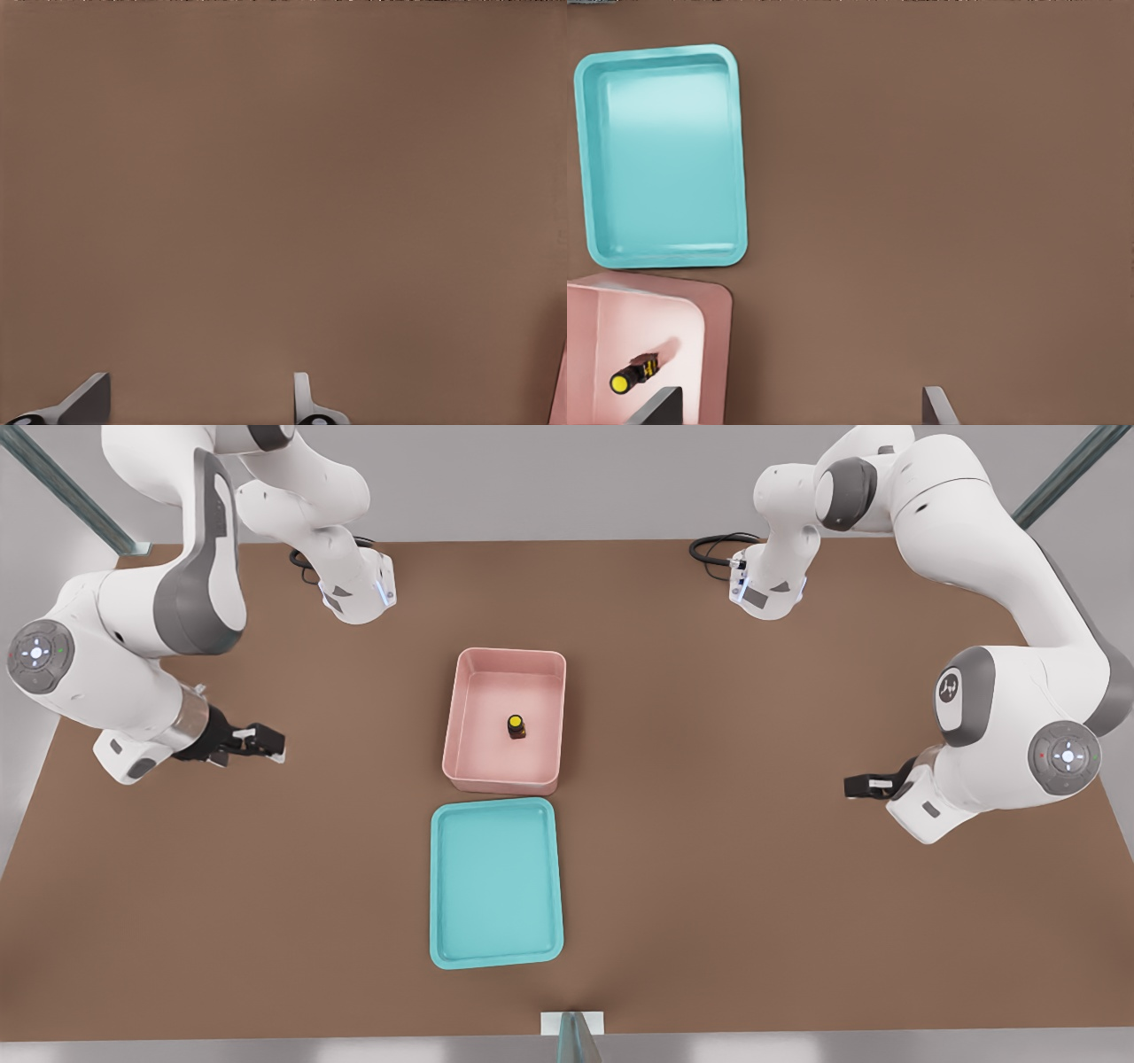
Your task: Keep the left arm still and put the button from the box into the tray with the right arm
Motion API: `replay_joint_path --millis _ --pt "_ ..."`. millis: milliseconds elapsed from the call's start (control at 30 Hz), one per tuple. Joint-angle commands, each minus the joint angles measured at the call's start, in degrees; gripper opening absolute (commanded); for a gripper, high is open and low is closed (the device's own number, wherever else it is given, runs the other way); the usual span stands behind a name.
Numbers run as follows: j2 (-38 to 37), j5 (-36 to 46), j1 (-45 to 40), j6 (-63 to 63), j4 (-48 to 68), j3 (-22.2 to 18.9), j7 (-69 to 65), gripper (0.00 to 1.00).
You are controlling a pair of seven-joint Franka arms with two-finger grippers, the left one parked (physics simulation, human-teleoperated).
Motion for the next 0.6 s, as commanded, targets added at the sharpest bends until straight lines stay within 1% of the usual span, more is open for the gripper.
replay_joint_path --millis 0,67,100,133,167,200,233,267,300,333,367,400,433,467,500,533,567 --pt "-0.02 0.18 0.12 1.63 0.02 -0.03 0.19 1.00" --pt "-0.02 0.09 0.30 1.54 0.29 0.06 0.37 1.00" --pt "-0.11 -0.08 2.57 1.36 0.38 2.24 0.02 1.00" --pt "0.06 -0.61 7.31 2.15 0.38 4.36 0.46 1.00" --pt "0.06 -0.79 10.49 4.00 0.73 4.71 2.65 1.00" --pt "1.82 0.09 13.30 5.58 1.69 4.98 3.27 1.00" --pt "2.44 0.35 16.38 5.32 1.69 5.33 11.16 1.00" --pt "3.05 2.82 22.09 5.58 1.43 5.68 23.12 1.00" --pt "4.54 3.08 25.78 5.76 1.34 6.74 25.06 1.00" --pt "5.86 6.50 26.58 8.04 0.38 7.09 33.92 1.00" --pt "6.39 7.30 24.30 8.48 0.11 12.96 41.15 1.00" --pt "6.30 6.24 23.24 8.75 -1.64 16.75 45.01 1.00" --pt "6.48 1.15 23.15 12.52 -4.63 21.76 53.71 1.00" --pt "6.48 -0.17 23.32 16.65 -8.93 22.21 57.67 1.00" --pt "6.30 -1.92 23.32 20.43 -12.98 21.51 55.66 1.00" --pt "6.48 -1.23 23.76 22.02 -15.18 16.23 46.08 1.00" --pt "6.57 -1.05 23.85 23.59 -17.10 14.30 42.75 1.00"
